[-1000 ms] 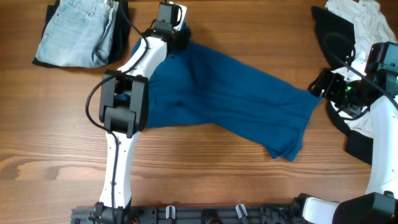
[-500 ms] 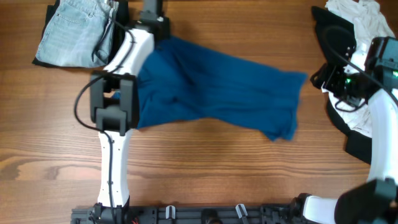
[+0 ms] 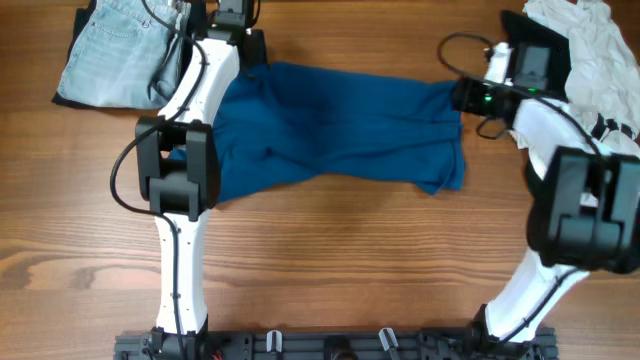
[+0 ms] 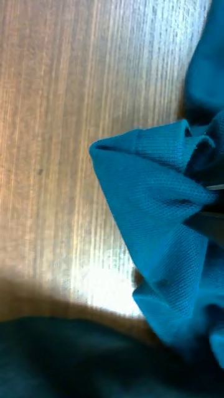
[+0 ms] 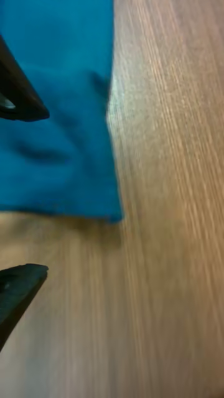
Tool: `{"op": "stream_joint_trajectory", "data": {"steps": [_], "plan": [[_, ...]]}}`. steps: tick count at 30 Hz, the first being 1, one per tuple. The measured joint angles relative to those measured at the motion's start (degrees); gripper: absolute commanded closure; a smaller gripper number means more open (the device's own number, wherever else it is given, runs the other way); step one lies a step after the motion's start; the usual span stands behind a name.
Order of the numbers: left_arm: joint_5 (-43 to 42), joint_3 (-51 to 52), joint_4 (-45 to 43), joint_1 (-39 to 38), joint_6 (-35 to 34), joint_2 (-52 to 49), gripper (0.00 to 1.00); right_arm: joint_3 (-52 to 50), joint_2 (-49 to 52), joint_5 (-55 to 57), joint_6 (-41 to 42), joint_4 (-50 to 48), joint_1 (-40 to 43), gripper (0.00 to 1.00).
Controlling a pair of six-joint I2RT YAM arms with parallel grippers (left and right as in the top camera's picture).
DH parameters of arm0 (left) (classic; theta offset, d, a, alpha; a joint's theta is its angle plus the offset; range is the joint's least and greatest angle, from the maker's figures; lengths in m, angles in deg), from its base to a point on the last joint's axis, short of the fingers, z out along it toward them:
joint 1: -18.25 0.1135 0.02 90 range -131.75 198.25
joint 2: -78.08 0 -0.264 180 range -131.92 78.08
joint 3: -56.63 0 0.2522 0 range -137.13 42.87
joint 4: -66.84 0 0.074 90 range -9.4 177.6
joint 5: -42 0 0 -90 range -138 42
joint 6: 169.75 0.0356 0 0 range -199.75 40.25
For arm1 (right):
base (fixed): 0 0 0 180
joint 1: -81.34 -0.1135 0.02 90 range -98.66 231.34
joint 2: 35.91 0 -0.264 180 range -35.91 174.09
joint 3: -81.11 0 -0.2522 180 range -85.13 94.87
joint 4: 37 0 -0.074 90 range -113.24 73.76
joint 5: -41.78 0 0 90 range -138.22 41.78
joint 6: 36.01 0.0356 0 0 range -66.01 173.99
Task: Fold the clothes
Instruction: 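Fold the shirt's near half toward the far edge with both grippers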
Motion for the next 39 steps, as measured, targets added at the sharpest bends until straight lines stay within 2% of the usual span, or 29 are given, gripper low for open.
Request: {"op": "stream_joint_trajectory", "data": {"steps": [2, 5, 10, 13, 17, 18, 20, 21, 22, 26, 29, 30, 32, 33, 34, 39], "plan": [[-0.02, 0.00, 1.14, 0.02, -0.66, 0.00, 0.96, -0.02, 1.88, 1.09, -0.13, -2.34, -1.18, 0.34], [-0.02, 0.00, 3.39, 0.31, -1.57, 0.00, 0.96, -0.04, 3.87, 3.21, 0.44, -7.56, -1.95, 0.46], [-0.11, 0.00, 5.95, 1.01, -1.92, 0.00, 0.96, -0.04, 4.96, 4.50, 2.45, -14.86, -1.90, 0.78], [-0.26, 0.00, 5.97, 2.14, -2.84, 0.00, 0.96, -0.04, 5.73, 4.90, 4.70, -16.94, -2.19, 0.85], [-0.28, 0.00, 5.55, 3.80, -4.42, 0.00, 0.96, -0.04, 5.99, 4.94, 4.94, -15.52, -2.49, 0.82], [-0.28, 0.00, 5.51, 4.26, -4.61, 0.00, 0.96, -0.04, 5.99, 4.94, 4.90, -14.84, -2.49, 0.74], [-0.28, 0.00, 5.49, 4.87, -4.79, 0.00, 0.96, -0.04, 5.99, 4.96, 4.52, -13.86, -2.49, 0.50], [-0.28, 0.00, 5.42, 5.09, -4.94, 0.00, 0.96, -0.04, 5.99, 5.05, 4.50, -13.64, -2.49, 0.41], [-0.28, 0.00, 5.40, 5.25, -4.98, 0.00, 0.96, -0.04, 6.08, 5.14, 4.55, -13.68, -2.49, 0.38], [-0.28, 0.00, 5.40, 5.22, -5.18, 0.00, 0.96, -0.04, 6.54, 5.16, 4.50, -14.84, -2.49, 0.36], [-0.28, 0.00, 5.40, 5.22, -5.18, 0.00, 0.96, 0.24, 7.32, 5.18, 4.52, -16.33, -2.54, 0.38], [-0.28, 0.00, 5.40, 5.22, -5.18, 0.00, 0.96, 0.46, 7.54, 5.18, 4.52, -16.48, -2.62, 0.40], [-0.28, 0.00, 5.40, 5.22, -5.20, 0.00, 0.96, 0.57, 7.72, 5.16, 4.52, -16.83, -2.78, 0.51], [-0.28, 0.00, 5.35, 5.22, -5.18, 0.00, 0.96, 0.61, 7.89, 4.81, 4.55, -17.14, -2.89, 0.62], [-0.28, 0.00, 5.33, 5.22, -5.18, 0.00, 0.96, 0.66, 8.11, 4.22, 4.55, -17.53, -3.04, 0.94], [-0.24, 0.00, 5.18, 5.22, -5.20, 0.00, 0.96, 1.16, 8.41, 4.31, 4.72, -15.74, -4.15, 0.96]]}}
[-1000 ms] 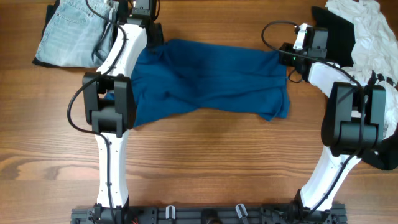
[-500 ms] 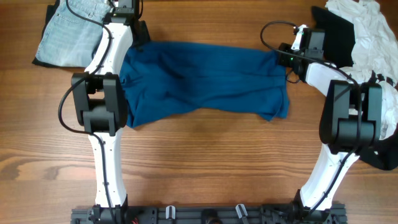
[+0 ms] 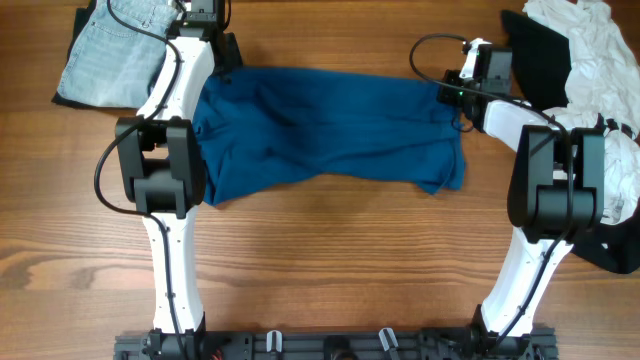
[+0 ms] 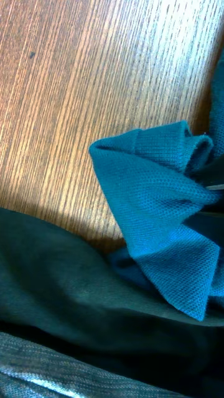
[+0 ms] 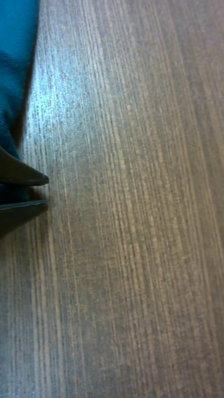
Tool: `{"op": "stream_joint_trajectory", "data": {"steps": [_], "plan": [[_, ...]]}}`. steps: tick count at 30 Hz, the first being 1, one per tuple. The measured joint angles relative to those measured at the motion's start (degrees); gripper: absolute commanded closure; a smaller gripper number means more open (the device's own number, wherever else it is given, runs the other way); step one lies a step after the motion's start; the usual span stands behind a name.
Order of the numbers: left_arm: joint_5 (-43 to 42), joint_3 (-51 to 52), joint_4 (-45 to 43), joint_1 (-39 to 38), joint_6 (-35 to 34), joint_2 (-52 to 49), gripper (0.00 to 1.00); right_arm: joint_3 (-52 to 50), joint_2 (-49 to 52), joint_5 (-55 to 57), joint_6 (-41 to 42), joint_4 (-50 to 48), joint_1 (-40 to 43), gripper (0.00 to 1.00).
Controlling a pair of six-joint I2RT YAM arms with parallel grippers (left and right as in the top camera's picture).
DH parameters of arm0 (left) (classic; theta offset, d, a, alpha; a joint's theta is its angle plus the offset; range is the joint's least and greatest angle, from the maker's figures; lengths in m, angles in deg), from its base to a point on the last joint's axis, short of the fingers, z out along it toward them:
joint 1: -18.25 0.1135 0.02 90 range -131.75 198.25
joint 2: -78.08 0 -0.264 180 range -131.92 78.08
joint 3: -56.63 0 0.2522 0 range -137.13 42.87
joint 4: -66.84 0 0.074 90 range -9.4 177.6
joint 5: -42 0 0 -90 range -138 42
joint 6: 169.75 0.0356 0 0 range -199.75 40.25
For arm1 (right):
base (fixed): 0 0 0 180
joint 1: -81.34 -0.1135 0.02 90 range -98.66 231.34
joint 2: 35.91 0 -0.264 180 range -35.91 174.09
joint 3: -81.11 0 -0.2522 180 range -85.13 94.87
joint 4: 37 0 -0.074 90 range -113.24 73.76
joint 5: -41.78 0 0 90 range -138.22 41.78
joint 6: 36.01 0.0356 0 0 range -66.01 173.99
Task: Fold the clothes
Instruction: 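Fold the shirt's near half toward the far edge with both grippers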
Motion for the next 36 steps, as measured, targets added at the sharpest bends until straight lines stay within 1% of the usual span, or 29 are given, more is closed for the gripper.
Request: {"op": "stream_joint_trajectory", "data": {"steps": [3, 7, 11, 13, 14, 16, 19, 20, 21, 25, 33, 36], "plan": [[0.81, 0.00, -0.15, 0.00, 0.04, 0.02, 0.96, 2.54, 0.00, 1.07, 0.00, 4.94, 0.81, 0.96], [2.91, 0.02, -2.54, 0.00, 0.33, 1.60, 0.96, 7.85, -0.02, 0.85, -0.66, 12.96, 4.81, 0.96], [3.02, 0.02, -5.16, -0.17, 0.52, 7.82, 0.96, 18.21, -1.44, -0.57, -4.55, 23.06, 8.22, 0.96], [3.04, 0.02, -5.60, -0.42, 0.52, 11.17, 0.96, 21.44, -2.62, -1.44, -5.99, 26.45, 8.57, 0.96], [3.02, 0.02, -5.60, -0.50, 0.52, 12.72, 0.94, 22.14, -3.04, -1.66, -6.27, 26.91, 8.61, 0.96], [3.04, 0.02, -5.49, -0.55, 0.57, 15.13, 0.90, 25.75, -4.35, -2.78, -7.85, 32.17, 9.09, 0.96], [3.04, -0.04, -3.93, -0.55, 0.74, 16.79, 0.88, 27.34, -6.10, -5.05, -9.73, 37.42, 9.99, 0.96], [3.04, -0.09, -1.99, -0.55, 0.74, 16.79, 0.90, 27.41, -6.99, -5.66, -10.27, 39.04, 10.25, 0.96], [3.04, -0.09, -0.87, -0.55, 0.76, 16.79, 0.96, 27.47, -7.65, -6.25, -10.75, 40.41, 10.43, 0.96], [3.50, -0.09, 8.20, -0.46, 0.92, 16.79, 0.96, 27.69, -9.01, -8.57, -12.11, 45.22, 10.58, 0.96], [3.48, -0.13, 26.67, 0.72, 0.92, 16.79, 0.96, 27.65, -9.01, -9.60, -13.14, 54.10, 10.56, 0.96], [3.48, -0.13, 32.17, 1.27, -0.20, 16.79, 0.96, 26.23, -9.03, -10.45, -13.16, 54.66, 10.51, 0.96]]}}
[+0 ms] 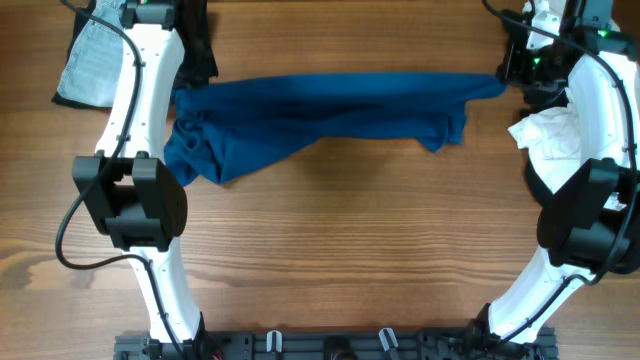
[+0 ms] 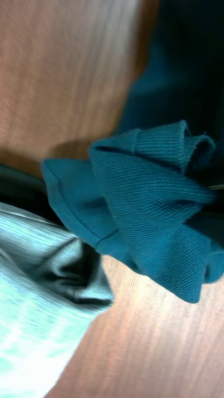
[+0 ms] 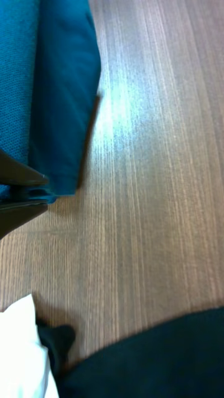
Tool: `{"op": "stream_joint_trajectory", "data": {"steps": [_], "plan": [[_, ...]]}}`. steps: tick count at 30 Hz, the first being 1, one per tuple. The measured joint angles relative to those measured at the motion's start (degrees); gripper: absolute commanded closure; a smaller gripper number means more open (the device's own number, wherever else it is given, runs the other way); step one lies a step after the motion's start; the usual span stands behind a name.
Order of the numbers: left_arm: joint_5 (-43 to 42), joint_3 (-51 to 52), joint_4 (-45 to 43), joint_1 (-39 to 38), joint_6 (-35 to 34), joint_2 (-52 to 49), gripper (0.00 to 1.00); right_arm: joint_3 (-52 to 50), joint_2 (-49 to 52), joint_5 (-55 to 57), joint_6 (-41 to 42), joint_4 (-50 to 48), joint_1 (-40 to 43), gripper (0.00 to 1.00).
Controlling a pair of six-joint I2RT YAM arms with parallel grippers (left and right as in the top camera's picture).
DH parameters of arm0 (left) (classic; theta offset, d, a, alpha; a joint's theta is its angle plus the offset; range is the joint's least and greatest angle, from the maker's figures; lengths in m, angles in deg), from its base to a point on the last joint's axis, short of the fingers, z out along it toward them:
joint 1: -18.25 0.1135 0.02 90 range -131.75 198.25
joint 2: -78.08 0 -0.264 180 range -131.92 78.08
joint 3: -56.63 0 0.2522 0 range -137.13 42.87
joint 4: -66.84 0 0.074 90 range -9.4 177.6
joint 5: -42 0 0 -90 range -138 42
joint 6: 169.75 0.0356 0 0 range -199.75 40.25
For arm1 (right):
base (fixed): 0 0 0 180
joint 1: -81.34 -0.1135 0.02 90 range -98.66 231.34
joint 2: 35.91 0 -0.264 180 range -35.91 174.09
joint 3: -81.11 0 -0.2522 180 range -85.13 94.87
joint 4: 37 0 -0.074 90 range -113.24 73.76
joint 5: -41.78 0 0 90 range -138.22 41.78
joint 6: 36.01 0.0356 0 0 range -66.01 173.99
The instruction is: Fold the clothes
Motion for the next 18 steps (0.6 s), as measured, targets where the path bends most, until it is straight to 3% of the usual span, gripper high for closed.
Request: {"op": "stream_joint_trajectory", "data": {"steps": [5, 11, 18], "plan": [[0.07, 5.11, -2.08, 0.46, -0.87, 0.02, 0.96, -6.25, 0.17, -0.57, 0.04, -5.79, -1.18, 0.96], [2.23, 13.62, -19.71, 0.55, -1.36, 0.02, 0.96, -7.08, 1.66, -0.61, 1.92, -19.76, -2.47, 0.96], [3.43, 13.75, -35.71, 0.55, -1.88, 0.02, 0.96, -7.13, 1.66, -1.05, 4.96, -28.46, -2.47, 0.96]]}}
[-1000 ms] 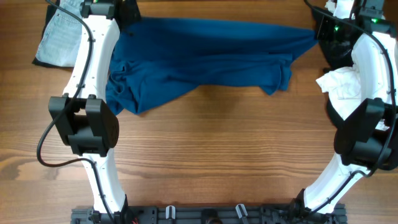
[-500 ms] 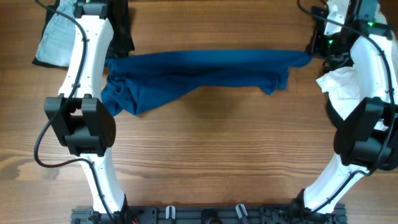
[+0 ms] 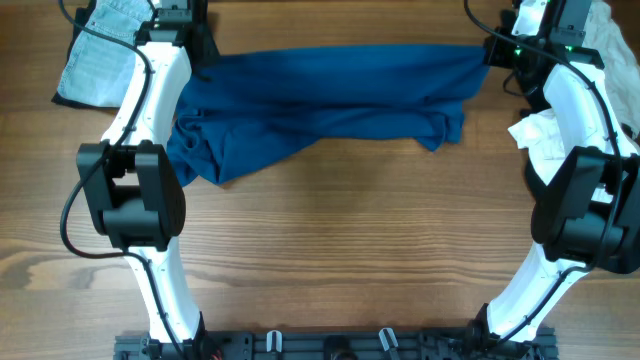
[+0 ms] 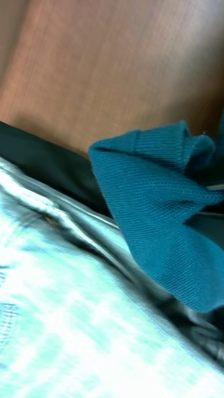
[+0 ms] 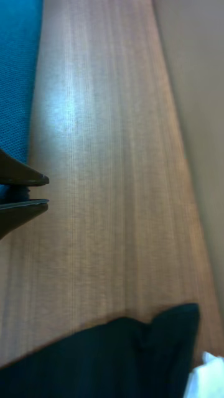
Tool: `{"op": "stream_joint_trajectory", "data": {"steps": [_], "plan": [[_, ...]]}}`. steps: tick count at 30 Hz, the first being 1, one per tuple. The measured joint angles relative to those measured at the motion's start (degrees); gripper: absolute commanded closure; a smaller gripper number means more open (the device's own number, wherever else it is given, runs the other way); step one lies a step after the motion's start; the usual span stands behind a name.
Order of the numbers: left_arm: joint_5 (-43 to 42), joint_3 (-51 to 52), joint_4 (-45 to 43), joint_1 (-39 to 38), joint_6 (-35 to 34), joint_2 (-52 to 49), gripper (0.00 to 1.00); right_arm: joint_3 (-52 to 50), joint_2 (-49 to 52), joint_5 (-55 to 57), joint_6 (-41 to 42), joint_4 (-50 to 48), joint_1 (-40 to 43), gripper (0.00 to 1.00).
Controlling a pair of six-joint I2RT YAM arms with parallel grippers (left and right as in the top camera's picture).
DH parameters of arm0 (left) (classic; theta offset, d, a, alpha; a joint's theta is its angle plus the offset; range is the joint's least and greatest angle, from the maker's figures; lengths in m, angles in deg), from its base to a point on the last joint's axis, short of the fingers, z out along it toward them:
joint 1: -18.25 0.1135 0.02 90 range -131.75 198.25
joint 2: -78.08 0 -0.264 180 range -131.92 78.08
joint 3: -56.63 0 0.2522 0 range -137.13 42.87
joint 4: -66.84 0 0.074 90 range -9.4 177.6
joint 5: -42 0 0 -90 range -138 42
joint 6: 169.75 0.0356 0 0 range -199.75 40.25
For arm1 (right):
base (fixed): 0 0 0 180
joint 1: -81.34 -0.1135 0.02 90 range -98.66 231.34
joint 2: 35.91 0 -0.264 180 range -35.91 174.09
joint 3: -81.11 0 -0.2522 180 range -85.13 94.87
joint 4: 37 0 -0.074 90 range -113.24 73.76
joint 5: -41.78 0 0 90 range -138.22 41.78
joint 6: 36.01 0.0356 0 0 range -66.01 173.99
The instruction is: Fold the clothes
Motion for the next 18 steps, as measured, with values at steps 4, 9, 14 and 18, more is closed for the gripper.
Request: {"op": "stream_joint_trajectory", "data": {"steps": [4, 9, 14, 18], "plan": [[0.22, 0.00, -9.44, 0.00, -0.48, 0.02, 0.96, -0.04, 0.00, 0.00, 0.42, -4.74, -0.17, 0.96], [0.66, 0.00, -20.96, 0.00, -0.87, 0.02, 0.96, -0.07, 0.92, 0.07, 1.66, -13.27, -1.70, 0.96], [0.61, -0.09, -19.19, 0.00, -0.92, 0.04, 0.96, -0.07, 3.34, 0.31, 2.71, -10.95, -2.58, 0.96], [0.63, 0.04, -8.41, 0.00, -1.09, 0.04, 0.96, -0.13, 4.02, 0.50, 2.93, -4.96, -2.69, 0.96]]}}
